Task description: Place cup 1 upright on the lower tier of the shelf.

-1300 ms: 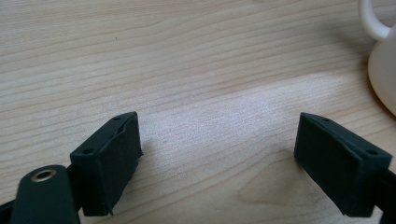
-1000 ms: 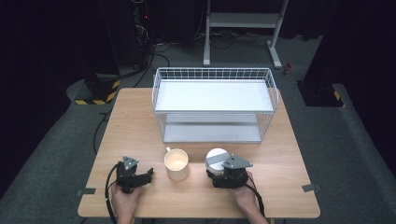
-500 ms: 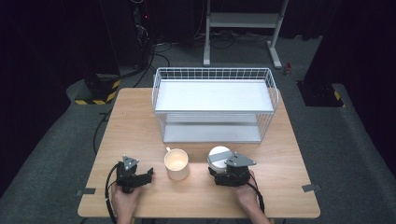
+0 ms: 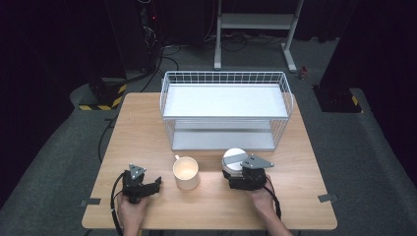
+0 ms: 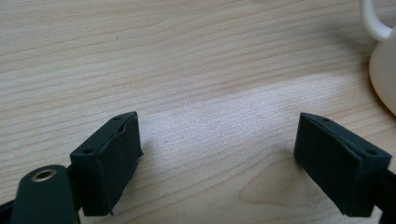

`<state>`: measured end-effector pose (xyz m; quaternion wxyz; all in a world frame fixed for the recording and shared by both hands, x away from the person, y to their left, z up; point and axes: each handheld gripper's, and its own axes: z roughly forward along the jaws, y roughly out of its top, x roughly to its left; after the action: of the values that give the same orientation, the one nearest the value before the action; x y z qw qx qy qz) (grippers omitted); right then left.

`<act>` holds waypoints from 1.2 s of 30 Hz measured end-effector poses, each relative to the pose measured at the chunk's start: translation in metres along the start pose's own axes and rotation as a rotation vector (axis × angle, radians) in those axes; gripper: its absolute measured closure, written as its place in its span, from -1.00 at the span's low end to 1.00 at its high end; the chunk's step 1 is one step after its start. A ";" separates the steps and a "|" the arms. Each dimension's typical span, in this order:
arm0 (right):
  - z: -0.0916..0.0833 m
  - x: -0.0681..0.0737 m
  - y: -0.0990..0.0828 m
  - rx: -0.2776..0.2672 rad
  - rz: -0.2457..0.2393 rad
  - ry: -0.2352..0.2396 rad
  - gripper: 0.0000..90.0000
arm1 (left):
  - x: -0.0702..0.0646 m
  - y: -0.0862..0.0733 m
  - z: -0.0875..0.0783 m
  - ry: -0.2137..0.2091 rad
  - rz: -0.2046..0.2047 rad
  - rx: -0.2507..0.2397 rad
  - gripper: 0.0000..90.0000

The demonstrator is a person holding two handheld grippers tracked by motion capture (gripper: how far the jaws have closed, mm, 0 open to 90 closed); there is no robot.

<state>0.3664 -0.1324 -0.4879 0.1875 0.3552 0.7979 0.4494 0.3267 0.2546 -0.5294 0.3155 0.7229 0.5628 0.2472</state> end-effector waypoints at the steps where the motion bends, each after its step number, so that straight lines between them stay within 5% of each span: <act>1: 0.000 -0.001 0.001 0.002 0.000 0.000 -0.59 | 0.000 0.000 0.000 0.001 0.001 -0.001 -0.66; 36: 0.026 -0.046 0.038 -0.002 0.087 -0.074 -0.59 | 0.000 0.000 0.000 0.003 -0.002 -0.001 -0.65</act>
<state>0.4289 -0.1383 -0.4699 0.1972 0.4057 0.7739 0.4444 0.3266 0.2546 -0.5294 0.3153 0.7219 0.5638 0.2480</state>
